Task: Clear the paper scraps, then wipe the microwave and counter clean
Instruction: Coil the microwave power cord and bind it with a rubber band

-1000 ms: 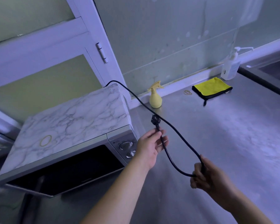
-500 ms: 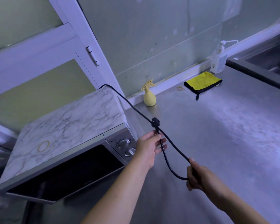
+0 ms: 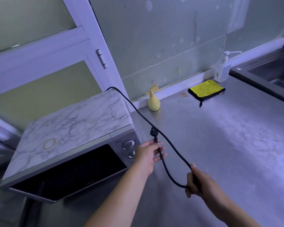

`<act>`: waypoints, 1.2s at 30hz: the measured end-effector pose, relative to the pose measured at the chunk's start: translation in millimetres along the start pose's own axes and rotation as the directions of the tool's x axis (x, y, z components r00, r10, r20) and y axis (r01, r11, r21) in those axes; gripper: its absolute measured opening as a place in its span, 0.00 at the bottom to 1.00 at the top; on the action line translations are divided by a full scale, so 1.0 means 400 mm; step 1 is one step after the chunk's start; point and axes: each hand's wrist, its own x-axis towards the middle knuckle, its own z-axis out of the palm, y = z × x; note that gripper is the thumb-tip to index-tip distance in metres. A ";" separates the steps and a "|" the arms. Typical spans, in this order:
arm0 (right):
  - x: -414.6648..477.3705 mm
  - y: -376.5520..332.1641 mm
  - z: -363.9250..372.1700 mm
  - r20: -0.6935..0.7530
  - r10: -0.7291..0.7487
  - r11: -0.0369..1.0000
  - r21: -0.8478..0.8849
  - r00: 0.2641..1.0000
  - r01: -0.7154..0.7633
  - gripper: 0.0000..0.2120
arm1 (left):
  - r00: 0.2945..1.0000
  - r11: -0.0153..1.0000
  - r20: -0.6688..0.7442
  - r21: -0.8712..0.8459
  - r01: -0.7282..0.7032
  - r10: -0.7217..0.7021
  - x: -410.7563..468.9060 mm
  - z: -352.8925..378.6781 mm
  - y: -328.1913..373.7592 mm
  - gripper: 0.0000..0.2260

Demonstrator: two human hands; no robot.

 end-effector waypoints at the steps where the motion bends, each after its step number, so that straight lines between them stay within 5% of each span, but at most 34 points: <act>1: 0.001 0.002 0.000 -0.007 0.012 1.000 -0.004 1.000 -0.012 0.30 | 1.000 1.000 0.010 0.004 -0.007 0.007 -0.002 0.000 0.001 0.10; 14: 0.044 0.028 0.022 0.076 0.287 0.955 -0.098 0.955 -0.279 0.28 | 0.982 0.971 0.091 0.162 -0.177 0.164 -0.034 0.029 -0.016 0.12; 18: 0.061 0.021 0.030 0.027 0.284 0.958 -0.056 0.958 -0.283 0.27 | 0.975 0.971 0.116 0.124 -0.202 0.188 -0.037 0.027 -0.008 0.09; 23: 0.070 0.031 0.041 0.129 0.310 0.950 -0.070 0.942 -0.303 0.23 | 0.976 0.970 0.061 0.112 -0.215 0.209 -0.029 0.022 0.001 0.04; 25: 0.089 0.014 0.039 -0.017 0.216 0.974 -0.071 0.976 -0.217 0.08 | 0.971 0.963 0.067 0.126 -0.237 0.230 -0.024 0.018 0.008 0.04; 28: 0.149 -0.097 0.022 -0.173 -0.015 0.999 -0.053 0.985 0.006 0.10 | 0.960 0.932 0.067 0.231 -0.280 0.272 -0.023 0.010 0.027 0.03; 32: 0.258 -0.297 0.014 0.066 -0.064 0.985 -0.158 0.996 0.074 0.23 | 0.947 0.850 0.119 0.417 -0.321 0.299 -0.021 0.008 0.059 0.06; 36: 0.363 -0.430 0.036 0.189 0.115 0.927 -0.374 0.975 -0.037 0.15 | 0.933 0.791 0.188 0.494 -0.361 0.308 -0.011 0.021 0.112 0.08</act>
